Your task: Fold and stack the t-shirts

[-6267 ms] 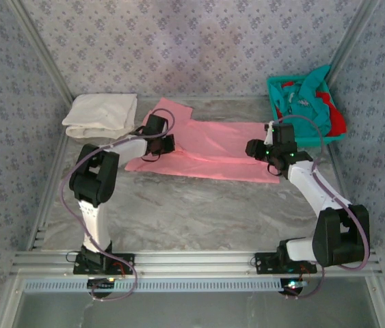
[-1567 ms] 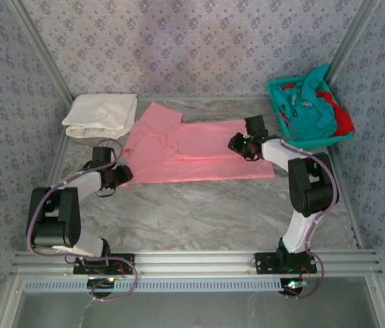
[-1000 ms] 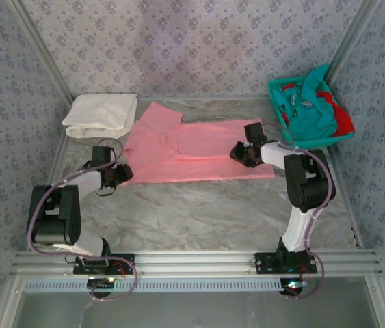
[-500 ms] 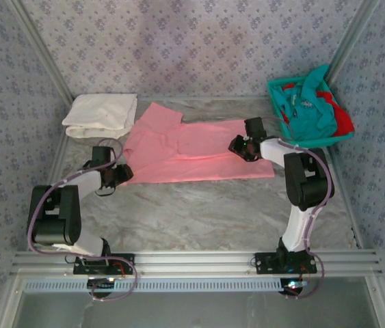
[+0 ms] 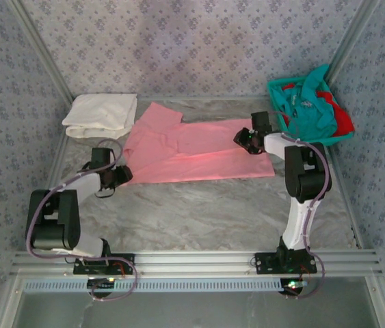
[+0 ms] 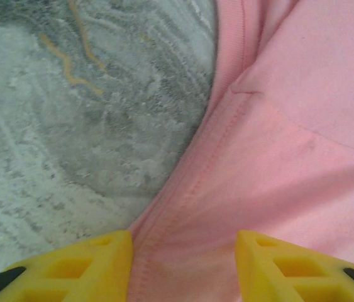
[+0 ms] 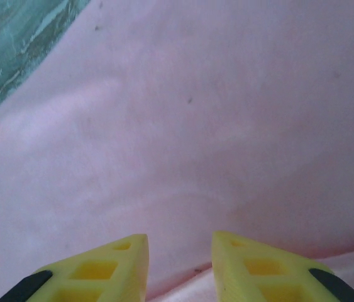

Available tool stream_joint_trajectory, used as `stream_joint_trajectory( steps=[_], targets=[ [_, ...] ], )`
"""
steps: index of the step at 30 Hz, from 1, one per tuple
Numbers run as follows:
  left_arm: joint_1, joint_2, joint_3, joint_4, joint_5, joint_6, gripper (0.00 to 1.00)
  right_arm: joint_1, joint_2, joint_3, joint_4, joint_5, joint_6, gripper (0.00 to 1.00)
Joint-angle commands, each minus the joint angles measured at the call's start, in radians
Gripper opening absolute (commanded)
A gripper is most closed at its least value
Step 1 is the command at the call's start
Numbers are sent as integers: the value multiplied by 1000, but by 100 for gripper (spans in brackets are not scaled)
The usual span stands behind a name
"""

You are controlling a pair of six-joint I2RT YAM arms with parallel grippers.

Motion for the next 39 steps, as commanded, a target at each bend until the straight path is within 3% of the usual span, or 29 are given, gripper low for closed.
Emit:
stream_joint_trajectory(
  steps=[1, 6, 11, 14, 17, 20, 28, 35, 39],
  targets=[
    [6, -41, 16, -63, -47, 2, 47, -18, -18, 24, -18, -13, -10, 33],
    [-19, -136, 48, -97, -101, 2, 48, 76, -194, -41, -70, 154, -160, 34],
    [-85, -152, 122, -127, -105, 27, 48, 127, -348, -211, -50, 207, -187, 33],
    [-134, -61, 186, -122, -82, 51, 47, 152, -363, -242, -91, 257, -219, 27],
    [-169, 48, 236, -73, -39, 58, 44, 142, -334, -238, -142, 291, -228, 10],
    [-193, 140, 260, -12, -27, 43, 44, 133, -294, -205, -205, 318, -225, 2],
    [-191, 275, 242, 45, -29, -9, 44, 109, -195, -182, -278, 289, -207, 0],
    [-191, 171, 123, 17, -48, -43, 44, 115, -271, -322, -280, 252, -185, 0],
    [-191, 71, 65, -86, -37, -71, 44, 161, -360, -441, -286, 209, -107, 0]
  ],
)
